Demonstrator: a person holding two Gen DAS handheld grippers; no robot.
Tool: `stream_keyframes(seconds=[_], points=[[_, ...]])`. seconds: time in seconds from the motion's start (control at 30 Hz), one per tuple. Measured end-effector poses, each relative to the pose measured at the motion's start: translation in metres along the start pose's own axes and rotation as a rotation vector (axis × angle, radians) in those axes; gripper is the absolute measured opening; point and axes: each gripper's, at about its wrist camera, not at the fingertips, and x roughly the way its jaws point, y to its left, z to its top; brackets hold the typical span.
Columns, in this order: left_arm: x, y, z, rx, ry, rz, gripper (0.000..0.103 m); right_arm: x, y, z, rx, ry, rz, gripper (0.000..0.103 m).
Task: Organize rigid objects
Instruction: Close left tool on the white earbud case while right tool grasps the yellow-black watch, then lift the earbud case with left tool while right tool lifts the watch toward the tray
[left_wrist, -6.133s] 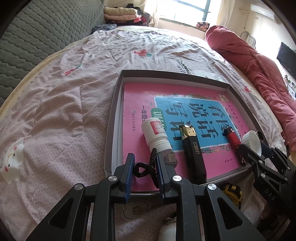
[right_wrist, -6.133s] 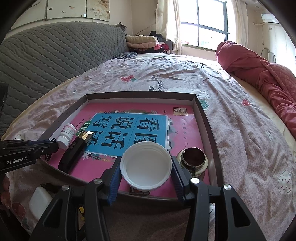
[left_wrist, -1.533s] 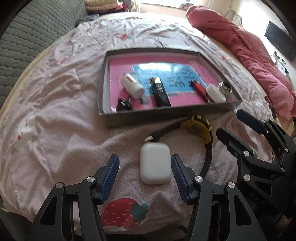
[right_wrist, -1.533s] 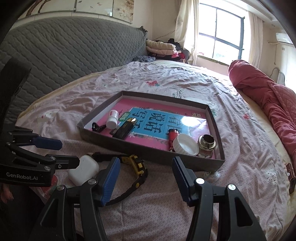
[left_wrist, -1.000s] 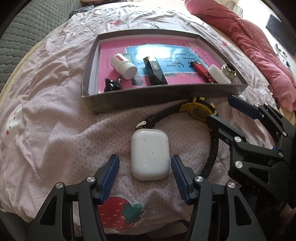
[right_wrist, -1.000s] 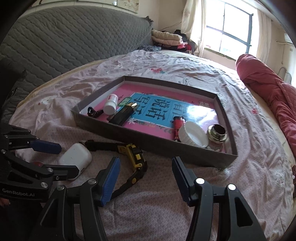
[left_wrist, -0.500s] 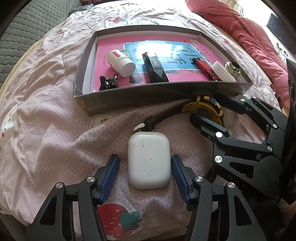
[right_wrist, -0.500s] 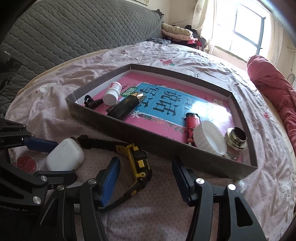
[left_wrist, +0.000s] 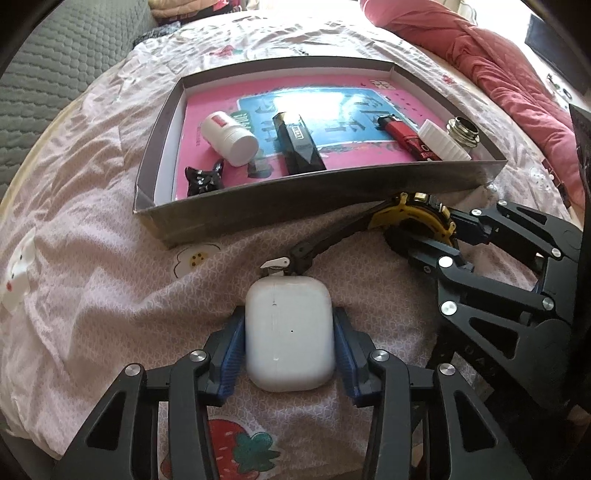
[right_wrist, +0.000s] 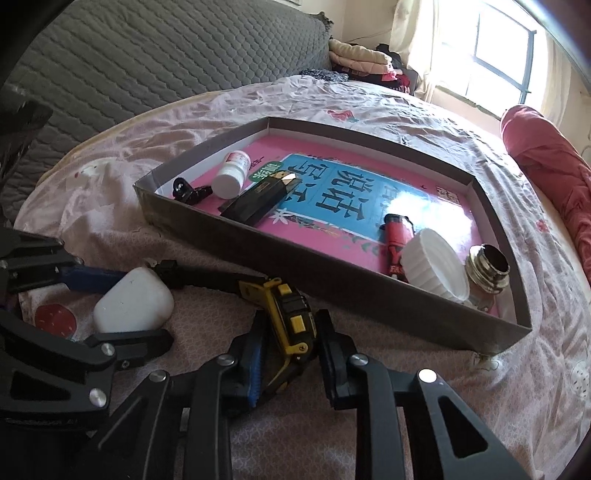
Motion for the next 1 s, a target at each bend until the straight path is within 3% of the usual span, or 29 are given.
stream_keyframes(seconds=[0.4, 0.7, 1.0], points=[[-0.021, 0.008, 0.006, -0.038, -0.064, -0.063, 0.046, -0.030, -0.023, -0.003, 0.146, -0.072, 0.030, 0.025], [-0.054, 0.013, 0.022, -0.044, -0.176, -0.053, 0.046, -0.069, -0.036, 0.009, 0.221, -0.243, -0.040, 0.025], [-0.065, 0.026, 0.038, -0.072, -0.228, -0.037, 0.046, -0.085, -0.051, 0.016, 0.282, -0.315, -0.126, 0.025]])
